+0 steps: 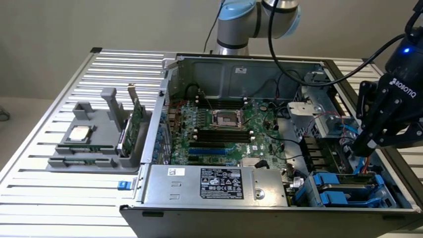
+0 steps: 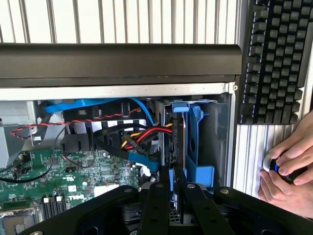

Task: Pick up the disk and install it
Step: 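Insert the second disk wire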

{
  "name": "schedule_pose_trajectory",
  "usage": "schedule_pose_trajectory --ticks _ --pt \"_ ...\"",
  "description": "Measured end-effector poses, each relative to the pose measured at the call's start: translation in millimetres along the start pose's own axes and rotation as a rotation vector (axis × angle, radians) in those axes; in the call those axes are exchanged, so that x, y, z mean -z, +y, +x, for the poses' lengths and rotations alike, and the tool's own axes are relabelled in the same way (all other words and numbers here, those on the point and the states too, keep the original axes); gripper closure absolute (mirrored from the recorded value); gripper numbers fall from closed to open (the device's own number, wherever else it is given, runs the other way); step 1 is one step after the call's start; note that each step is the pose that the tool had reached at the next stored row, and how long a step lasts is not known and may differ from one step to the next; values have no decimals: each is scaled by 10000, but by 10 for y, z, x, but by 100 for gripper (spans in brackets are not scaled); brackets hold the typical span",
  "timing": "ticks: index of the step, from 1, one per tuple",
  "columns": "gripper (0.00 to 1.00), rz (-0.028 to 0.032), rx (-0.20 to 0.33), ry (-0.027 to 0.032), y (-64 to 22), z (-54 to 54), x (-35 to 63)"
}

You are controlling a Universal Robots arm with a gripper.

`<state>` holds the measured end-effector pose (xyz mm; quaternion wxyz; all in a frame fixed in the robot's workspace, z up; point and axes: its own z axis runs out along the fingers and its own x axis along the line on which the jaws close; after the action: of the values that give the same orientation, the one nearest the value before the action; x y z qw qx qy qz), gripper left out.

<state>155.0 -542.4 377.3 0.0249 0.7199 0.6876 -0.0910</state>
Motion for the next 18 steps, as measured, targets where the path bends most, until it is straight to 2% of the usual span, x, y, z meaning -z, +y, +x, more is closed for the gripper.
schedule_pose_trajectory --ticks 7,9,14,18 --pt "82 -3 15 -12 9 76 13" --pt "82 -9 41 -42 9 86 15" --pt "82 -33 145 -168 10 87 20" --pt "80 -40 184 -178 10 87 21"
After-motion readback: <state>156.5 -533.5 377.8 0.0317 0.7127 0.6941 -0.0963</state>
